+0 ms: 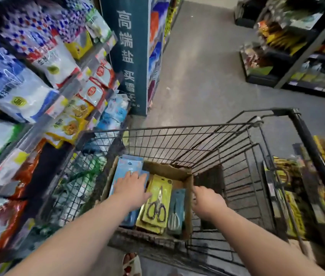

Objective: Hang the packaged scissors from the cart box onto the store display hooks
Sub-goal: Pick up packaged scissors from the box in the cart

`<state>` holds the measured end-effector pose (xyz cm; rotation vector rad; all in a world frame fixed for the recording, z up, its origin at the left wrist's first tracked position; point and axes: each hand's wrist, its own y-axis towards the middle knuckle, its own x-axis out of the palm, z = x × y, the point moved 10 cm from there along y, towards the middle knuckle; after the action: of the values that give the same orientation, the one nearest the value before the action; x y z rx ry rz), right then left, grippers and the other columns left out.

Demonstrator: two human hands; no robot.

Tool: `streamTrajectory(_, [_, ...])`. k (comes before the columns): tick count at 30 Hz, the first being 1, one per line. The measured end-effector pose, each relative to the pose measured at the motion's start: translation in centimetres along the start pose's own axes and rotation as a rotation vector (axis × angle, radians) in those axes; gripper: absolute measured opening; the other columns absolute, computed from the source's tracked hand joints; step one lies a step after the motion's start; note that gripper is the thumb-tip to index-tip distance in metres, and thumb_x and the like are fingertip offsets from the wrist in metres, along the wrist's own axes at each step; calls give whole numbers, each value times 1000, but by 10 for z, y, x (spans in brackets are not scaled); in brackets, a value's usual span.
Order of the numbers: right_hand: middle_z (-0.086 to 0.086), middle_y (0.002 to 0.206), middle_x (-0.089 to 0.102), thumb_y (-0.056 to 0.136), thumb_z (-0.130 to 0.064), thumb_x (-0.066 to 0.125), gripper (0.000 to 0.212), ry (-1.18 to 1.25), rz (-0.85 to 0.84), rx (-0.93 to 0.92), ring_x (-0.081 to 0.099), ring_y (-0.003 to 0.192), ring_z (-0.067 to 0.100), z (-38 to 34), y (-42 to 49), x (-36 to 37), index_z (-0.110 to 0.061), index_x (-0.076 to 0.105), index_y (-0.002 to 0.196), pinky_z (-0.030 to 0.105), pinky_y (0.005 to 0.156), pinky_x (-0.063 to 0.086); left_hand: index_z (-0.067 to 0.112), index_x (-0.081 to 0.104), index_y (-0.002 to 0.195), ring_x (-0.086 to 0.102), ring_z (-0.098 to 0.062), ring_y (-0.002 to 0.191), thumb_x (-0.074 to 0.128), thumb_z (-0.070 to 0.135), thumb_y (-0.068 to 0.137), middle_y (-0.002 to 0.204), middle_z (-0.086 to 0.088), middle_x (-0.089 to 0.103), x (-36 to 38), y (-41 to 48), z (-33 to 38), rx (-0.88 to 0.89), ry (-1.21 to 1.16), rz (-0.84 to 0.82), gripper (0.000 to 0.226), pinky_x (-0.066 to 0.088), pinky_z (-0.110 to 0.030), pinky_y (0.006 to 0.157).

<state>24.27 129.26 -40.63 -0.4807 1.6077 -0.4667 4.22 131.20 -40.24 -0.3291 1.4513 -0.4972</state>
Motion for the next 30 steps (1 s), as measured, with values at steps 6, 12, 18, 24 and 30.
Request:
streamTrajectory(6, [6,122,55,86,-36,48,39,54,-150,45,54,110,29,10,45,53,-23,47,122,43,88,50,15,27,145,31,-29,137,45,54,90,147,-7,36,43,45,13,63,-57,-117,70,32,-45,110])
streamTrajectory(12, [9,121,54,88,-32,49,36,139,-283,100,55,108,29,18,92,112,-20,47,121,40,87,50,18,32,141,38,-26,132,45,39,94,144,-5,39,98,82,21,50,-145,-206,53,35,-40,104])
streamTrajectory(18, [10,130,48,89,-19,53,43,178,-305,149,55,113,33,27,141,152,-17,42,130,40,91,48,18,33,141,43,-30,129,46,33,96,144,-7,39,147,118,28,15,-270,-275,50,40,-42,102])
streamTrajectory(24, [11,135,42,89,-14,50,47,453,-298,331,49,121,34,39,168,194,-16,37,134,42,100,43,18,33,142,44,-28,129,47,32,95,146,-7,37,178,147,28,-62,-411,-282,51,40,-43,105])
streamTrajectory(30, [11,130,49,82,-20,58,49,597,-196,475,53,115,34,42,176,207,-14,39,128,47,97,46,20,35,142,46,-26,126,45,33,97,146,-6,38,198,159,22,-126,-513,-284,49,40,-41,103])
